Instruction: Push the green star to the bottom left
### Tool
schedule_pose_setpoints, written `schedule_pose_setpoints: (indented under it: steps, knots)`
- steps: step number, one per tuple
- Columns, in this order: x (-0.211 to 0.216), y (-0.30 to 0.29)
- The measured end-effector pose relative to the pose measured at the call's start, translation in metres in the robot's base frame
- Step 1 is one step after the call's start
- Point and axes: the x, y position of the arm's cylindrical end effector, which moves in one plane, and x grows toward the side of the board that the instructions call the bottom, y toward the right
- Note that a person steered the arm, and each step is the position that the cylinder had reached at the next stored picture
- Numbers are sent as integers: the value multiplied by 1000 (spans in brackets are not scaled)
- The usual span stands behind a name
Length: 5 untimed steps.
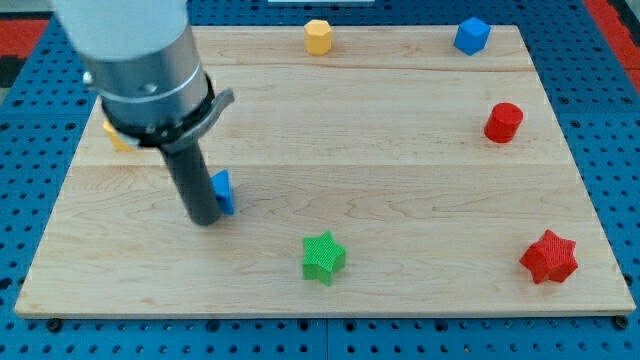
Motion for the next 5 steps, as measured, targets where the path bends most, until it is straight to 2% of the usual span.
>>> schedule_pose_setpoints:
  steps: [1, 2, 3, 4, 5]
  knots:
    - [-17, 32]
    - [-34, 111]
    - [-28, 183]
    - [21, 199]
    - [51, 184]
